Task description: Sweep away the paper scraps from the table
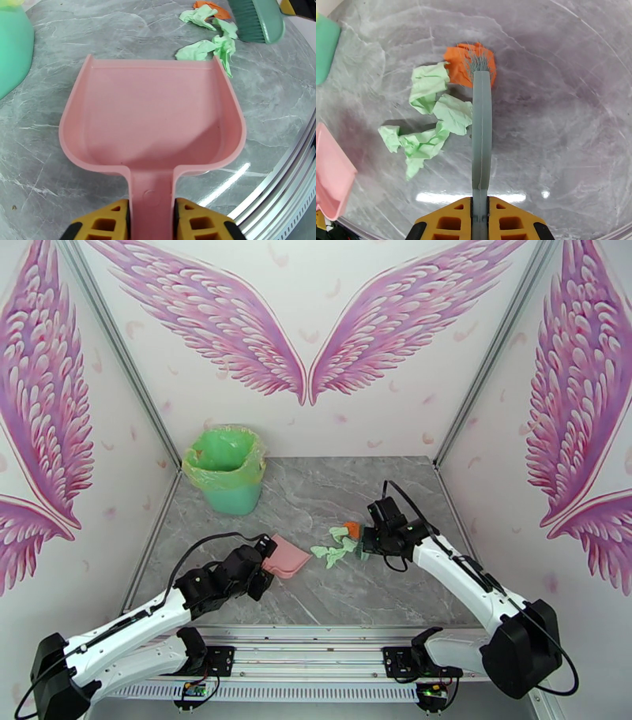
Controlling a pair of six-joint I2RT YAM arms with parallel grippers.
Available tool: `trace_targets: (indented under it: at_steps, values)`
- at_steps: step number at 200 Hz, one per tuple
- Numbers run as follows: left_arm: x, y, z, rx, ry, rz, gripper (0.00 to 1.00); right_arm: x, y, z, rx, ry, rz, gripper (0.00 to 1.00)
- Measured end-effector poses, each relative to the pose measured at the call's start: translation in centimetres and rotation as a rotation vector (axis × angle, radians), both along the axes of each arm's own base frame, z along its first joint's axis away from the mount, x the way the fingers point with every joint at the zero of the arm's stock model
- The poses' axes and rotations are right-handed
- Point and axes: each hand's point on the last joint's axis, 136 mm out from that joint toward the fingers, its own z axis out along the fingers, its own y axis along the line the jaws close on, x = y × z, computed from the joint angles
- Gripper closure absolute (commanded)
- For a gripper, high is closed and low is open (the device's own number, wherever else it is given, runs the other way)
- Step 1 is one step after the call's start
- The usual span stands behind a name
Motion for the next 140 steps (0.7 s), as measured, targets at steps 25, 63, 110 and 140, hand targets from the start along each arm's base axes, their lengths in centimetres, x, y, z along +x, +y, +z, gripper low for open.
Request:
trace_targets:
  at_steps: [25,63,110,140]
  values:
    - [-0.9,-0.9,-0.1,0.000,0.007,-0.042,1.00,0.5,-0.2,1.3,0.000,-0.035,0.000,1.00]
    - [-2.6,-2.1,-0.5,0.029,0.057,-0.108,1.00,-0.2,-2.0,3.6,-0.077,-0.080,0.000,1.00]
    - [-3.1,-4.2,-2.5,0.140,0.128,-0.174,1.00,0.7,-4.0,6.2,-0.184,-0.124,-0.009,1.00]
    - [-2.9,-4.1,-4.3,0.222,0.155,-0.192,1.00,2.3,-4.6,7.1,-0.261,-0.115,0.001,1.00]
